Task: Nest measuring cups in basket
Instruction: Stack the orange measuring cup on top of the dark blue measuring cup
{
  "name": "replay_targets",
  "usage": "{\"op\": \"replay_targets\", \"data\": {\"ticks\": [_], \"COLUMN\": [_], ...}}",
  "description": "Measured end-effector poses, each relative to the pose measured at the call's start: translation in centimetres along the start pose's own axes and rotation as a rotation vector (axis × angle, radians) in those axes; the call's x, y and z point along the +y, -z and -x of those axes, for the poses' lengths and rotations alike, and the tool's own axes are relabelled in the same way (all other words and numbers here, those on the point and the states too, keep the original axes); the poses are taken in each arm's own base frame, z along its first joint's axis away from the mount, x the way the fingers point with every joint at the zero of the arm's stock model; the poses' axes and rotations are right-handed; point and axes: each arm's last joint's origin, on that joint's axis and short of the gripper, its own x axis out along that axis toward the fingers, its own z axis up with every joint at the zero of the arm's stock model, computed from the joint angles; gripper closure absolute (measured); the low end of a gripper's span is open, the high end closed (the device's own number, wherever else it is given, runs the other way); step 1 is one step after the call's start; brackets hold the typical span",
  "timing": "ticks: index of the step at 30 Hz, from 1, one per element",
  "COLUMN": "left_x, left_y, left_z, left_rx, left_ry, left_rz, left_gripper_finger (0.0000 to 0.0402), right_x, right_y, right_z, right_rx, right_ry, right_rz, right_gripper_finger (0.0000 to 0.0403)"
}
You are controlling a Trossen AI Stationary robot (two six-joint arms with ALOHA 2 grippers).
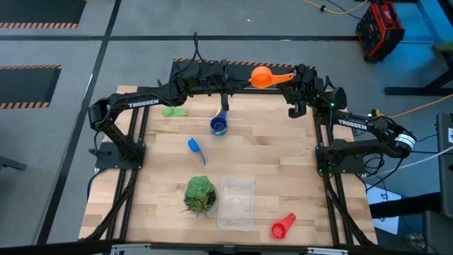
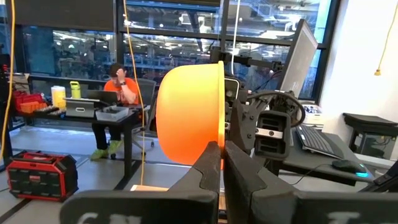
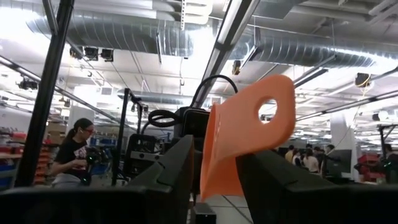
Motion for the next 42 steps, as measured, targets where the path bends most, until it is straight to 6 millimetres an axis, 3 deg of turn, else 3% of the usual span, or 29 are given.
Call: {"op": "replay_targets", "data": {"ticks": [8,18,34,42], "left_x": [0.0,0.1,0.4,2.7], "left_y": [0.0,0.0,0.2,0.7], "left_z": [0.0,0.0,0.0,1.0], "left_rx": [0.001,0.004,0.015,0.098], "left_ry": [-0.001,-0.010,-0.041,-0.047], "left_rz": [0.000,0.002,0.006,0.027], "left_gripper_finger": [0.0402,0.0401,0.0335,0.0311], "right_x": [0.0,0.0,0.0,-1.1], "right_y": [0.0,0.0,0.0,0.6], "right_z": [0.0,0.0,0.0,0.4], "right_rx": [-0.002,-0.003,0.003,0.059], "right_ry": [0.005,0.002,0.010,0.131], "right_rz": [0.007,0.019,0.009,-0.008], "right_gripper_finger": [0.0289,0.0391,0.0394,0.0395]}}
